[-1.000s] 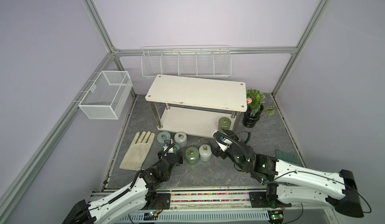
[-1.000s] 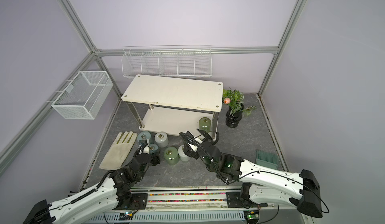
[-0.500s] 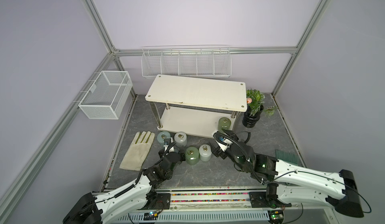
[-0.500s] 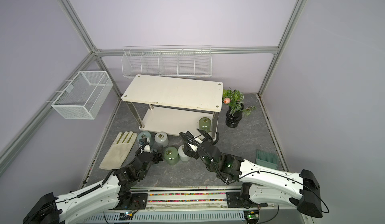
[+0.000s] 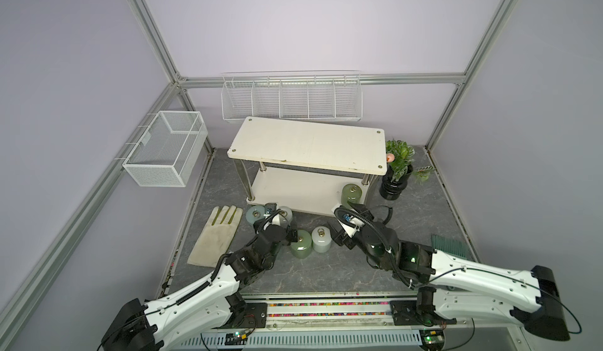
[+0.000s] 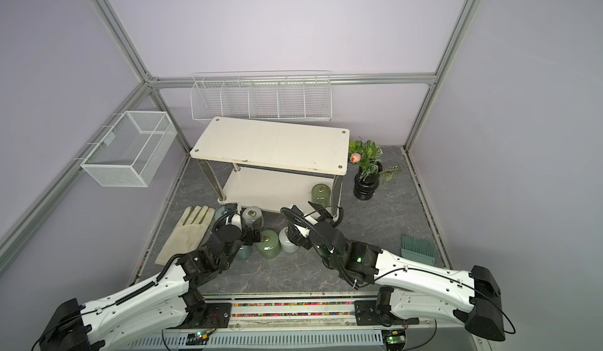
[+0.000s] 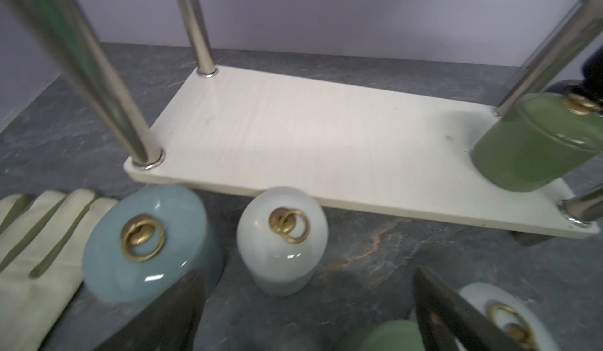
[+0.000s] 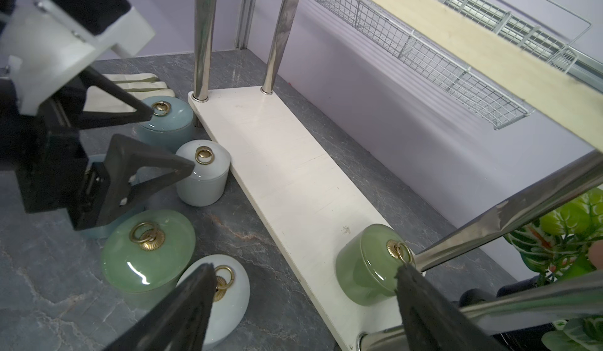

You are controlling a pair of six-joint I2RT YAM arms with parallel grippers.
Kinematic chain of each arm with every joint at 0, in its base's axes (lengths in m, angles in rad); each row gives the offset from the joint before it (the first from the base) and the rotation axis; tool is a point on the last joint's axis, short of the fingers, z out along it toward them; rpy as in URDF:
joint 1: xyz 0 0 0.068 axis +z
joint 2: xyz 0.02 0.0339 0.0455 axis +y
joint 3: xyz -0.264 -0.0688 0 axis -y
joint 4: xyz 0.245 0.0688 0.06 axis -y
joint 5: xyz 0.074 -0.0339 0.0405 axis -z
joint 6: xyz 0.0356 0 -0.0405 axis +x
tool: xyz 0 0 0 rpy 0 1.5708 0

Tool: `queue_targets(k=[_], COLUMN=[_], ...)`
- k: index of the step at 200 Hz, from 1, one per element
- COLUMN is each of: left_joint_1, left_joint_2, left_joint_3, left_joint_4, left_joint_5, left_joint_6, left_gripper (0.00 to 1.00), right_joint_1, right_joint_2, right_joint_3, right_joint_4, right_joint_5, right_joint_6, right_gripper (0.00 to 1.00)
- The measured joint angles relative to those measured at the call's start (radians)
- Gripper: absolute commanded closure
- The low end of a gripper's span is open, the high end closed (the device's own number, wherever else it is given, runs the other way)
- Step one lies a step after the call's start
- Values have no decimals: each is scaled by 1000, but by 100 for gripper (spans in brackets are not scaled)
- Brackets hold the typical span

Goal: Remove the tea canisters from the shelf
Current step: Place the tea canister at the center of the board, then pick up the tea canister from the shelf.

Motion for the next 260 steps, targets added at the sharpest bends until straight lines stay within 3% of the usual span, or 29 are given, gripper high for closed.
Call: queue_targets(k=[36,74,116,164,194,260], left_joint_1=[0,33,123,126,126,125], left_joint_2=[173,388,537,641,673,802], left_joint_3=[189,367,389,389,393,524], left_joint_4=[62,129,225,314,360,388], left_joint_5=[130,361,592,792,845,833], left_joint_6=[148,268,293,345,368,381], left_gripper=[0,0,0,0,0,0], right_joint_1=[24,55,57,57,57,57], right_joint_2=[-22,-74,-207,-243,-240,-240], right_joint_3=[25,59,65,72,72,58], right_joint_4=[-42,-84,-102,-107,-105,-74], right_joint_5=[46,117,195,258,267,264], right_joint_6=[-4,-8,-9,-27,-36,-63], right_gripper=[11,11,11,11,11,11])
